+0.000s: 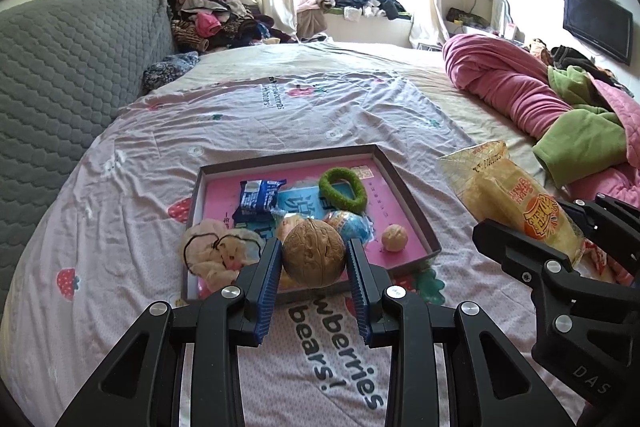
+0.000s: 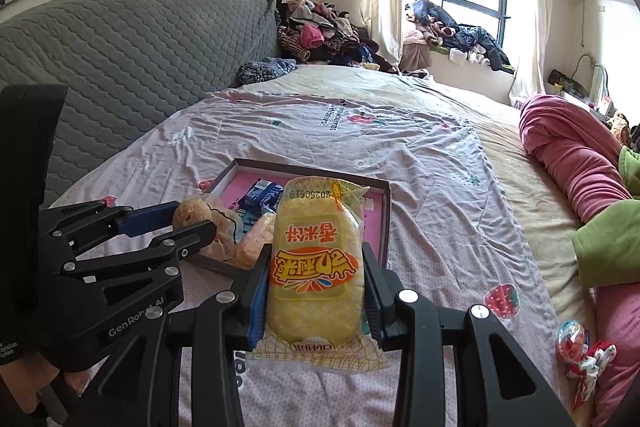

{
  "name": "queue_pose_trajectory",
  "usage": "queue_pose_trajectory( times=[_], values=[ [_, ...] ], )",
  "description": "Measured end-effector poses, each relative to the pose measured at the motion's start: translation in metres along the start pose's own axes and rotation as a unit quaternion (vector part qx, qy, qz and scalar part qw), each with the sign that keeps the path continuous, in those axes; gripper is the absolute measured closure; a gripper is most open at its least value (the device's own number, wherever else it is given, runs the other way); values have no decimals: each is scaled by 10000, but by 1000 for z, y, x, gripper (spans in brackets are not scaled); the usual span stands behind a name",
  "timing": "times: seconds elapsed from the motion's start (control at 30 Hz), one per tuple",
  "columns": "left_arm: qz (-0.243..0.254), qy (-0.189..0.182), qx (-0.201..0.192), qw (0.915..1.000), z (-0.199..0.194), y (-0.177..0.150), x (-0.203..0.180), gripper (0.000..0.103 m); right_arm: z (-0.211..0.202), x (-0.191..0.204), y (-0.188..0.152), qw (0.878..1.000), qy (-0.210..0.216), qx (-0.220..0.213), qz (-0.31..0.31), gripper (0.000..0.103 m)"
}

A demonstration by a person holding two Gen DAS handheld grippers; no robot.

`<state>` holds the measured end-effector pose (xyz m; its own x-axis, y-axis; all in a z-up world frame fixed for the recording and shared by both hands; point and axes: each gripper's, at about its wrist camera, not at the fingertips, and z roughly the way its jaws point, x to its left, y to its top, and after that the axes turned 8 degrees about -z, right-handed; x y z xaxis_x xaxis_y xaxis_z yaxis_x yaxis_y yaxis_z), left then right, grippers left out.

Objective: Organize objects
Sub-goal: 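Carry the walnut and yellow bread packet over the pink tray with both grippers, then lower and open left gripper to drop walnut while right gripper releases yellow packet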

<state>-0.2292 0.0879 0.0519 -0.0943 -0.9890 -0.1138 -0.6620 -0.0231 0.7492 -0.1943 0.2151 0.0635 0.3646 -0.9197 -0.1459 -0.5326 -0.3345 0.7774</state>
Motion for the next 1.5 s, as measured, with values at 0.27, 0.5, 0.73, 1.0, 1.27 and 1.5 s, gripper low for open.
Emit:
queue_pose_trajectory(
  times=[0.27,0.5,0.73,1.0,1.27,1.5],
  values=[
    [59,67,-2,10000,33,21,1,69,34,-16,9,9999,-81,114,-25,63],
    [38,130,129,9998,78,24,8,69,77,-29,10,9998,-38,209,-37,63],
    [78,204,237,9995,120,22,11,69,121,-39,9,9995,2,311,-37,63],
    [102,256,392,9989,154,13,16,69,169,-48,4,9987,51,501,-9,63],
    [120,310,422,9986,166,7,18,69,189,-47,-3,9980,71,628,-38,63],
    [135,319,399,9986,165,5,16,69,202,-45,-7,9964,104,832,-84,63]
  ],
)
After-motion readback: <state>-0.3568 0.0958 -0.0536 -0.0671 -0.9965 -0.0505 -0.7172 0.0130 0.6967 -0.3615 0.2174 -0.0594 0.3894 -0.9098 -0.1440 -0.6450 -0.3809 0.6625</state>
